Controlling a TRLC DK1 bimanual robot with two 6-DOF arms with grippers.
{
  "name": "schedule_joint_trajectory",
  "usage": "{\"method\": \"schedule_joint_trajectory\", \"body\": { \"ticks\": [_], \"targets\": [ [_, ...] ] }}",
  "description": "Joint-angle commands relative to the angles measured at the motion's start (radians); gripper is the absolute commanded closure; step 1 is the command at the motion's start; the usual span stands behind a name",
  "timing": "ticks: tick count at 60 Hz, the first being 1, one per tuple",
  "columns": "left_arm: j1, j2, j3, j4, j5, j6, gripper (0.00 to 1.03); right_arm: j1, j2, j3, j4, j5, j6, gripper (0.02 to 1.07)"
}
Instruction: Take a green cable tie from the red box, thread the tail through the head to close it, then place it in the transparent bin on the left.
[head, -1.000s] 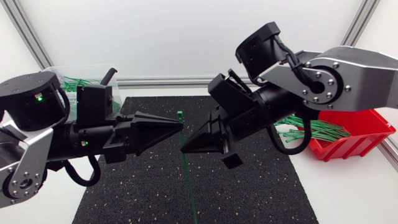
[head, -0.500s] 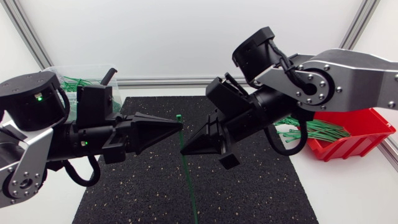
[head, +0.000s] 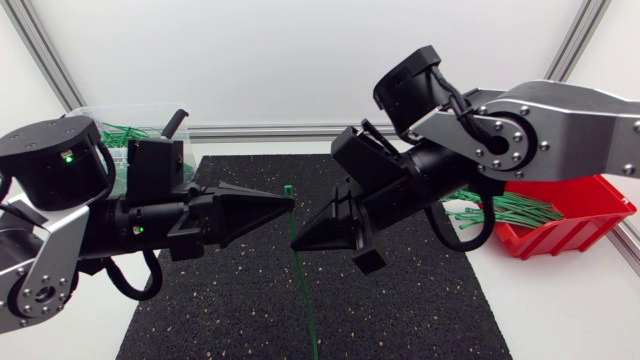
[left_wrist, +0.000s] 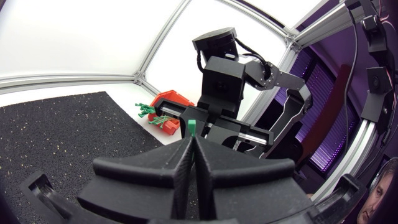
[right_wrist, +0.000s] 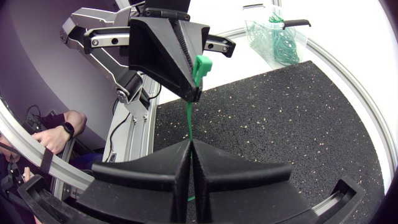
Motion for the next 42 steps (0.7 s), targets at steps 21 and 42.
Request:
{"method": "schedule_joint_trajectory", "body": {
  "ticks": [21,42],
  "targets": [
    [0.003,-0.007,0.016,0.017,0.012,-0.032,0.85,0.004,-0.024,-0.031,0.006,0.003,0.026,1.01],
    [0.003,-0.013,0.010,0.017,0.012,-0.039,0.86,0.000,-0.035,-0.039,0.007,0.003,0.027,1.01]
  ]
}}
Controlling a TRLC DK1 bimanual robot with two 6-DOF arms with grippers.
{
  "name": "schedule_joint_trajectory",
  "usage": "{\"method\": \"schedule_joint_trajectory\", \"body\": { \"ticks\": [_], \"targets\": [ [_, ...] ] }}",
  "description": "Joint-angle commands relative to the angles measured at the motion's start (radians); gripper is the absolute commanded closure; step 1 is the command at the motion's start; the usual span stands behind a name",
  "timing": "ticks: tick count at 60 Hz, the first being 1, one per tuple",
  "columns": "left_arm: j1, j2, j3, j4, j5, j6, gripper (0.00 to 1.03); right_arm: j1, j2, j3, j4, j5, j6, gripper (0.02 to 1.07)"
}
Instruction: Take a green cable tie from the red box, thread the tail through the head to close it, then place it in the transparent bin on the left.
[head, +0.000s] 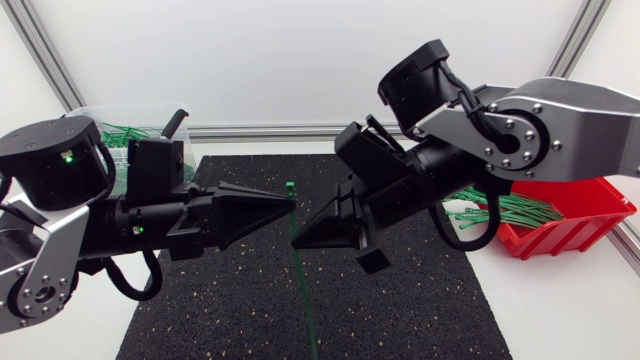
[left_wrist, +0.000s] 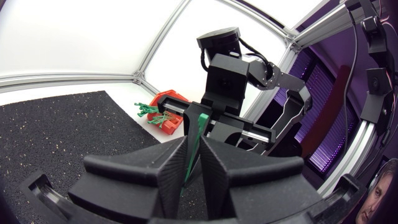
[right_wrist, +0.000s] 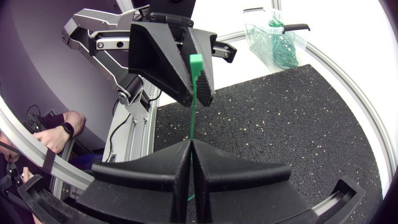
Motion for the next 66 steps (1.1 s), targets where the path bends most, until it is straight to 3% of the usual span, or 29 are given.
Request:
{"method": "schedule_joint_trajectory", "body": {
  "ticks": [1,6,12,66],
  "targets": [
    [0.003,-0.014,0.012,0.016,0.010,-0.033,0.86,0.002,-0.011,-0.033,0.005,0.003,0.023,1.01],
    [0.002,-0.014,0.012,0.018,0.010,-0.033,0.87,0.002,-0.008,-0.032,0.005,0.005,0.023,1.01],
    [-0.001,-0.014,0.008,0.018,0.010,-0.034,0.98,0.002,-0.009,-0.032,0.007,0.006,0.023,1.01],
    [-0.003,0.011,0.024,-0.004,0.027,-0.045,0.99,0.006,-0.012,-0.038,0.031,0.029,0.037,1.01]
  ]
}}
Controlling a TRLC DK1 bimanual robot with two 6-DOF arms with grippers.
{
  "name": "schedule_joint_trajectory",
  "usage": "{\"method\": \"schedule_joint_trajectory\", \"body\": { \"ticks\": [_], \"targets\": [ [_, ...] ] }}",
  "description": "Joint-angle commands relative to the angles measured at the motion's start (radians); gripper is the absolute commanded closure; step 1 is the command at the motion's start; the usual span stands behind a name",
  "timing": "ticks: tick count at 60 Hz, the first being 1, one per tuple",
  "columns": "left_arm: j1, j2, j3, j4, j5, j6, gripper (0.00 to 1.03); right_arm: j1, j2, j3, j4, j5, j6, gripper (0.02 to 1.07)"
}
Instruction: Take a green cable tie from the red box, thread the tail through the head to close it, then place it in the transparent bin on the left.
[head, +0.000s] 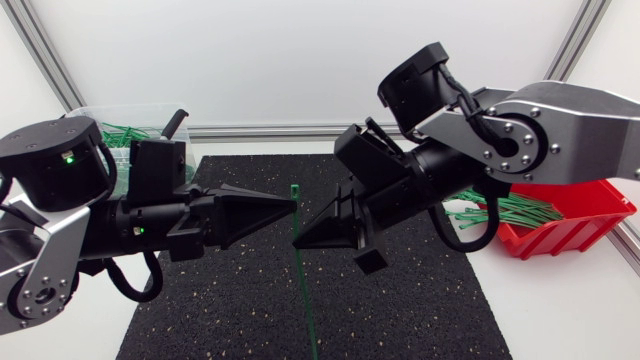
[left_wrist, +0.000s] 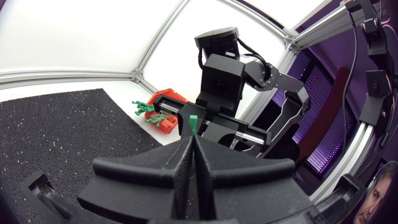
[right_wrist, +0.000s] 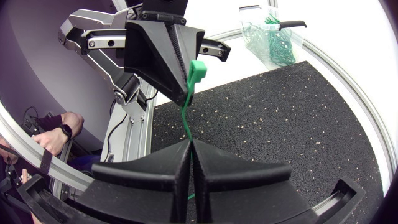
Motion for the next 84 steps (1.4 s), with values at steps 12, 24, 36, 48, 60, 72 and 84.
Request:
{"method": "schedule_joint_trajectory", "body": {
  "ticks": [12,24,36,48,60,72,84],
  "targets": [
    [0.070,0.018,0.047,-0.032,0.062,-0.034,0.99,0.009,-0.031,-0.049,0.004,0.042,0.006,0.70],
    [0.132,0.062,0.074,-0.049,0.120,-0.042,0.99,-0.028,-0.089,-0.069,-0.011,0.089,-0.026,0.36],
    [0.182,0.134,0.120,-0.049,0.174,-0.053,0.99,-0.066,-0.146,-0.121,0.053,0.137,-0.170,0.05],
    [0.217,0.237,0.189,-0.047,0.228,-0.069,0.99,-0.057,-0.173,-0.158,0.112,0.241,-0.289,0.05],
    [0.231,0.324,0.243,-0.042,0.301,-0.117,0.99,-0.068,-0.104,-0.128,0.118,0.442,-0.310,0.05],
    [0.234,0.326,0.237,-0.039,0.324,-0.128,0.99,-0.051,-0.170,-0.148,0.125,0.479,-0.327,0.05],
    [0.224,0.317,0.226,-0.029,0.327,-0.125,0.99,-0.034,-0.138,-0.171,0.161,0.575,-0.514,0.05]
  ]
}}
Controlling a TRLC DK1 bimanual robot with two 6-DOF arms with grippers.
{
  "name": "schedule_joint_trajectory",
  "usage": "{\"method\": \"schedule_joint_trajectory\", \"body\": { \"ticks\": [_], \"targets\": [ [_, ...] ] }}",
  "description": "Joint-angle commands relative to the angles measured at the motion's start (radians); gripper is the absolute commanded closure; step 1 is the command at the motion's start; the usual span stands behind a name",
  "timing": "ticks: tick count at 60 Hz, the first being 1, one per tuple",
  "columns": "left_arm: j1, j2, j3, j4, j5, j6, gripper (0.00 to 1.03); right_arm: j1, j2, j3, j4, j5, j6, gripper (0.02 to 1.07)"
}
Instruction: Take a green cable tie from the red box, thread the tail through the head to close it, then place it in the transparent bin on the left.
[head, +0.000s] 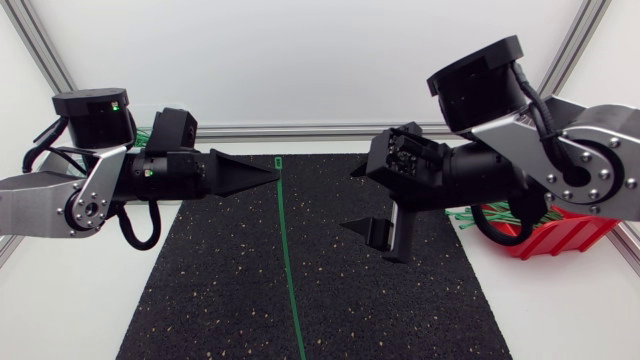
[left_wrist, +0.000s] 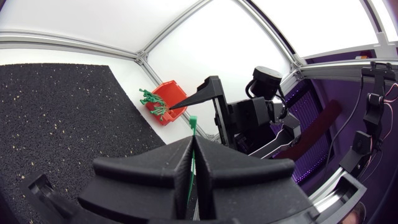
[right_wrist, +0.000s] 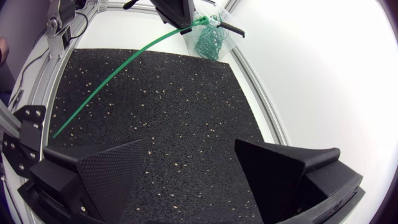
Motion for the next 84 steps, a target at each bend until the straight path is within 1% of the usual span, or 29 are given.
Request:
{"method": "schedule_joint_trajectory", "body": {
  "ticks": [1,2,4,5,10,16,21,26,30,32,35,39,43,49,53,57,61,63,80,84],
  "targets": [
    [-0.001,0.005,0.010,0.024,0.017,-0.020,0.99,0.010,0.030,-0.041,0.010,0.031,-0.132,0.05],
    [-0.002,0.003,0.008,0.025,0.017,-0.022,0.99,0.010,0.028,-0.049,0.022,0.031,-0.154,0.05],
    [-0.004,-0.002,0.007,0.025,0.017,-0.020,0.99,0.010,0.016,-0.081,0.091,0.028,-0.208,0.05],
    [-0.005,-0.005,0.005,0.025,0.017,-0.020,0.99,0.011,0.001,-0.116,0.180,0.030,-0.249,0.05],
    [-0.005,-0.011,0.000,0.027,0.015,-0.022,0.99,0.018,-0.007,-0.138,0.243,0.039,-0.343,0.05],
    [-0.005,-0.017,0.000,0.025,0.015,-0.034,0.99,0.033,-0.030,-0.197,0.393,0.048,-0.484,0.05],
    [-0.005,-0.020,0.002,0.025,0.015,-0.048,0.99,0.034,-0.044,-0.248,0.513,0.007,-0.640,0.05],
    [-0.005,-0.017,0.008,0.025,0.017,-0.071,0.99,0.031,-0.059,-0.285,0.640,-0.050,-0.735,0.05],
    [-0.005,-0.009,0.014,0.025,0.018,-0.078,0.99,0.034,-0.059,-0.285,0.669,-0.056,-0.797,0.05],
    [-0.005,-0.005,0.017,0.024,0.018,-0.080,0.99,0.036,-0.059,-0.283,0.682,-0.078,-0.810,0.05],
    [-0.005,-0.002,0.019,0.022,0.020,-0.080,0.99,0.036,-0.058,-0.283,0.706,-0.081,-0.830,0.05],
    [-0.005,0.000,0.023,0.021,0.026,-0.085,0.99,0.048,-0.055,-0.325,0.801,-0.090,-0.882,0.05],
    [-0.002,0.000,0.028,0.019,0.029,-0.086,0.99,0.057,-0.070,-0.385,0.896,-0.158,-0.933,0.05],
    [0.001,0.000,0.037,0.014,0.034,-0.092,0.99,0.099,-0.062,-0.431,0.936,-0.164,-1.002,0.05],
    [0.002,0.006,0.043,0.010,0.037,-0.098,0.99,0.119,-0.030,-0.466,0.996,-0.155,-1.079,0.05],
    [0.002,0.012,0.048,0.010,0.037,-0.100,0.99,0.151,-0.019,-0.481,1.001,-0.148,-1.103,0.05],
    [0.002,0.018,0.051,0.008,0.038,-0.101,0.99,0.159,0.005,-0.495,1.014,-0.150,-1.192,0.05],
    [0.002,0.018,0.053,0.008,0.038,-0.101,0.99,0.169,0.010,-0.498,1.028,-0.150,-1.195,0.05],
    [0.002,0.038,0.062,-0.010,0.052,-0.108,0.99,0.217,0.037,-0.503,1.004,-0.199,-1.228,0.05],
    [0.005,0.040,0.062,-0.010,0.055,-0.108,0.99,0.222,0.039,-0.507,0.972,-0.214,-1.234,0.05]
  ]
}}
